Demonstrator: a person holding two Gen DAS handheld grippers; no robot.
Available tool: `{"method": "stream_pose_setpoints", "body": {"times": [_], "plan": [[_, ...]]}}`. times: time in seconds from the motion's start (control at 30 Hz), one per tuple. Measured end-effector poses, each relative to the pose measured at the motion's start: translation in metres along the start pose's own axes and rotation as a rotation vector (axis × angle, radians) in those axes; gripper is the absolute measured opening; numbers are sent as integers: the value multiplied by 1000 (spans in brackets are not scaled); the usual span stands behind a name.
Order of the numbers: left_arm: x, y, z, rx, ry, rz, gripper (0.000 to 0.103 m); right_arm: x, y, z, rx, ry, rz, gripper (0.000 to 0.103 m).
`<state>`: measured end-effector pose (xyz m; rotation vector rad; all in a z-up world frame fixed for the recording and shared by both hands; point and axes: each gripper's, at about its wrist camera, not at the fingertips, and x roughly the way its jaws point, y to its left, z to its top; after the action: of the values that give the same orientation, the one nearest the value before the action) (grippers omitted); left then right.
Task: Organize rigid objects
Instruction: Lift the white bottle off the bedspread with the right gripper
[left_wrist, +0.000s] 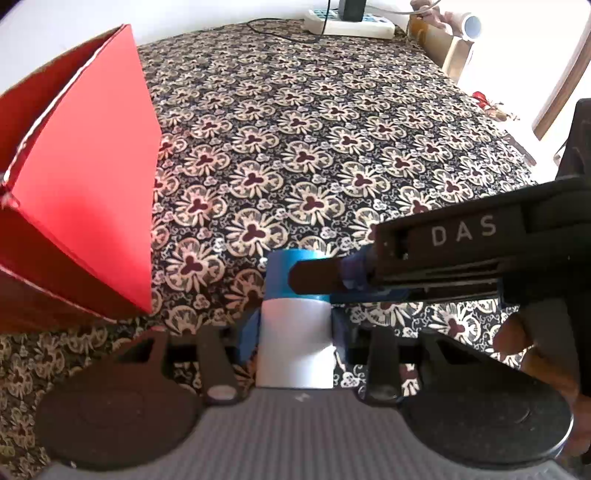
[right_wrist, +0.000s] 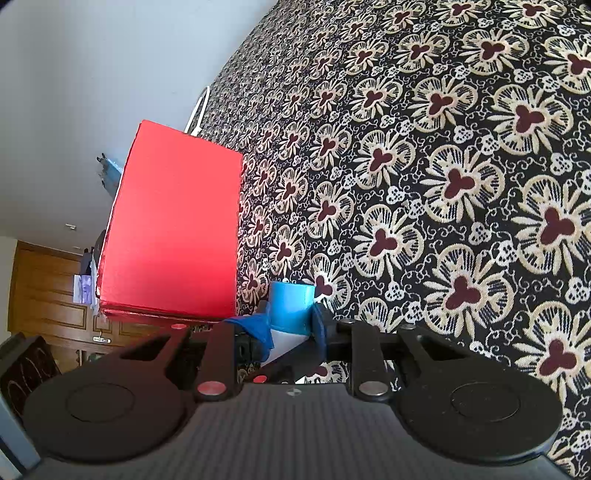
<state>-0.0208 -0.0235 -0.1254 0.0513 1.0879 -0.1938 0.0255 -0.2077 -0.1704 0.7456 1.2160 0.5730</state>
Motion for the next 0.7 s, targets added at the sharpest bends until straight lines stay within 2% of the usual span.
{"method": "stream_pose_setpoints", "body": {"times": [0.47, 0.7], "plan": [[0, -2, 0, -15, 3, 26, 37, 1, 8, -3, -59, -26, 1, 6], [-3, 2, -6, -32, -2, 4, 37, 1, 2, -6, -21, -36, 23, 5]]}}
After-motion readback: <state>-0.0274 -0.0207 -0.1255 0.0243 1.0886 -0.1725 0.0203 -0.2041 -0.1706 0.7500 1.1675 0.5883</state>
